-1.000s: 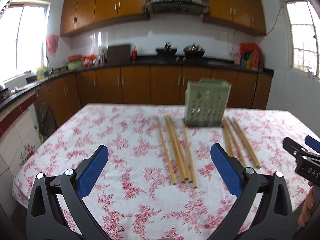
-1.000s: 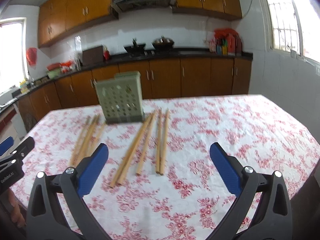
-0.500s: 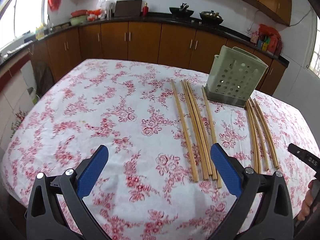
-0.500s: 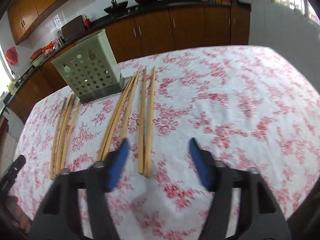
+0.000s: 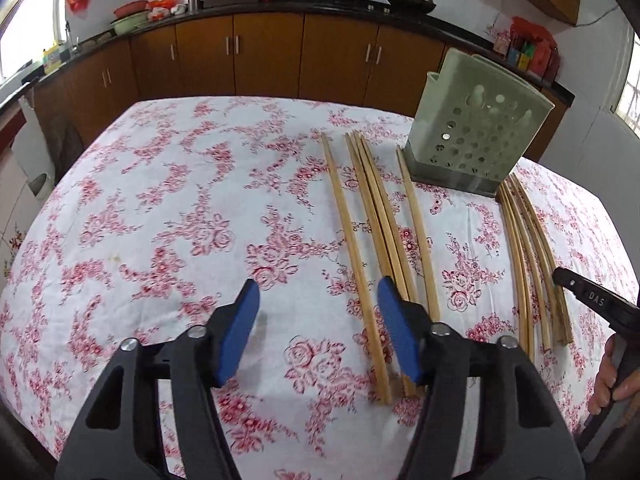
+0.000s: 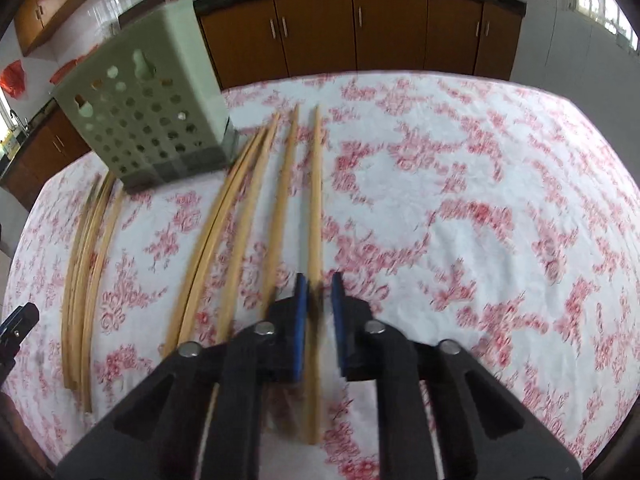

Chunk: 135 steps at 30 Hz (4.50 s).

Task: Organize utensils
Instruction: 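Lower the right tool onto a wooden chopstick and close it while the left tool grasps another, then lift the held chopsticks upright with both tools and carry them over the green holder, then lower the chopsticks into the green holder and open both tools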

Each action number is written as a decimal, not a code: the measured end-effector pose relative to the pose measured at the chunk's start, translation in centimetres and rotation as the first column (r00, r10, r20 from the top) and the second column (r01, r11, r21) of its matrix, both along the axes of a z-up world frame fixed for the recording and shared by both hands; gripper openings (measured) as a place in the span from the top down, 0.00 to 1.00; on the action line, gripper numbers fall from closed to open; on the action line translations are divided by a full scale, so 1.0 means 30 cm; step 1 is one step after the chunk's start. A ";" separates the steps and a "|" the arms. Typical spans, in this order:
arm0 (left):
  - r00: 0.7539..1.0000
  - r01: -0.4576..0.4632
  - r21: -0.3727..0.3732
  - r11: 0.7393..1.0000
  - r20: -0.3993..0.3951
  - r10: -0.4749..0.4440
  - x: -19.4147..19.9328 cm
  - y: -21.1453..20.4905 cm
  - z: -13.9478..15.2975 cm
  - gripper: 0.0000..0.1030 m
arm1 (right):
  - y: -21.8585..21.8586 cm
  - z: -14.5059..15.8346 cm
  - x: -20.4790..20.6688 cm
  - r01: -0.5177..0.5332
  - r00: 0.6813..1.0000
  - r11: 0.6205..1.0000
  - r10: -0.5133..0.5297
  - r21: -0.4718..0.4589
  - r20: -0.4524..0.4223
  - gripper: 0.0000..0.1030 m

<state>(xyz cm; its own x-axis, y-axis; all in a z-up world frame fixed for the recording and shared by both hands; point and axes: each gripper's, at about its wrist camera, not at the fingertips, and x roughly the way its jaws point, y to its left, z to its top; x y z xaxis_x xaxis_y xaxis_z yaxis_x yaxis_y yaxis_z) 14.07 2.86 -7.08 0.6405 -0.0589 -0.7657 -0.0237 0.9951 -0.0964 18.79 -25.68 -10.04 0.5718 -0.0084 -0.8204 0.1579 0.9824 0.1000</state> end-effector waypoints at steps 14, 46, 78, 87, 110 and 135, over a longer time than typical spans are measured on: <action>0.995 0.058 0.034 0.998 -0.079 -0.055 0.115 -0.068 -0.078 0.92 | -0.037 -0.005 -0.017 0.032 0.999 0.999 -0.030 -0.040 0.034 0.92; 0.999 0.041 0.070 0.997 -0.008 -0.041 0.112 0.072 -0.093 0.93 | -0.116 -0.023 -0.044 0.042 0.996 0.994 -0.034 -0.097 0.077 0.92; 0.924 -0.013 -0.030 0.999 0.382 0.024 0.055 0.125 0.445 0.93 | -0.179 0.476 -0.154 0.066 0.871 0.996 -0.028 -0.062 0.490 0.92; 0.880 0.012 -0.027 1.000 0.474 0.002 0.054 0.101 0.623 0.93 | -0.155 0.720 -0.132 0.025 0.795 0.999 0.000 -0.033 0.607 0.92; 0.822 0.095 -0.160 0.982 0.570 0.014 0.209 -0.157 0.705 0.93 | 0.041 0.804 0.033 -0.166 0.745 0.986 0.109 0.025 0.658 0.92; 0.838 0.063 -0.160 0.985 0.544 0.034 0.081 -0.033 0.678 0.63 | -0.103 0.648 -0.095 -0.027 0.818 0.999 0.005 0.030 0.575 0.72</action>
